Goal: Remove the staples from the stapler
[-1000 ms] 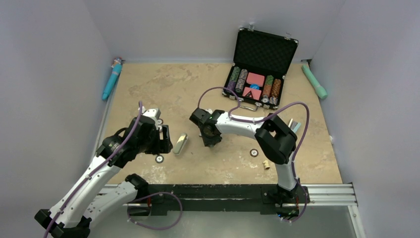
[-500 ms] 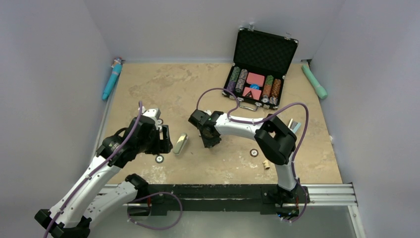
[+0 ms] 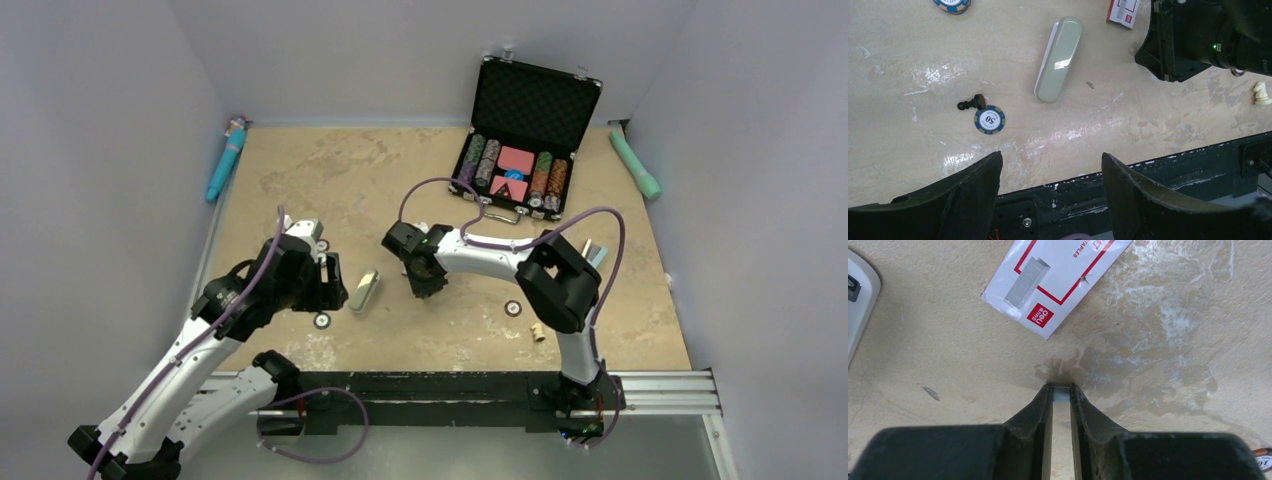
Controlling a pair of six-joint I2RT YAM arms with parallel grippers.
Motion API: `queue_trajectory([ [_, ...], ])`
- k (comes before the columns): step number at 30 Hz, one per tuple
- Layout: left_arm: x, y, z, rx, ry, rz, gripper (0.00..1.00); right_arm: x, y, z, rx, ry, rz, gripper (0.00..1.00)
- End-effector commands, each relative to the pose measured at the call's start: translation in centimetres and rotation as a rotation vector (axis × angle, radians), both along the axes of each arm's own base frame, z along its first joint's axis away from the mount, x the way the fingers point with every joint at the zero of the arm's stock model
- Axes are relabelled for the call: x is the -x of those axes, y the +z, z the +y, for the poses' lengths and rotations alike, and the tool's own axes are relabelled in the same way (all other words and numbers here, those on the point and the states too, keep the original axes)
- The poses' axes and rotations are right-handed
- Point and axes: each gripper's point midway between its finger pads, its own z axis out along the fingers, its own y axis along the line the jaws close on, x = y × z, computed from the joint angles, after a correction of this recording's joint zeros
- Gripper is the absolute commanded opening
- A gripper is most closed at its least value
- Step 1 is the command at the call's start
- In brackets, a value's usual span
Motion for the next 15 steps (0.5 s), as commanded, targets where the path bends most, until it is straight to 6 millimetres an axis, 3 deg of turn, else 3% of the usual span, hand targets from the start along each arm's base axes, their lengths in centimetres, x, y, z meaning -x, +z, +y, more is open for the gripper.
queue_trajectory([
  [1, 0.1, 0.3, 0.0, 0.008, -0.005, -0.024, 0.76, 0.7, 0.7, -1.2, 0.022, -0.014, -0.001, 0.08],
  [4, 0.0, 0.5, 0.1, 0.007, 0.002, -0.029, 0.76, 0.9, 1.4, -1.4, 0.014, -0.013, -0.005, 0.0],
  [15, 0.1, 0.6, 0.5, 0.004, 0.016, -0.042, 0.76, 2.4, 3.9, -3.8, -0.013, -0.001, -0.035, 0.0],
])
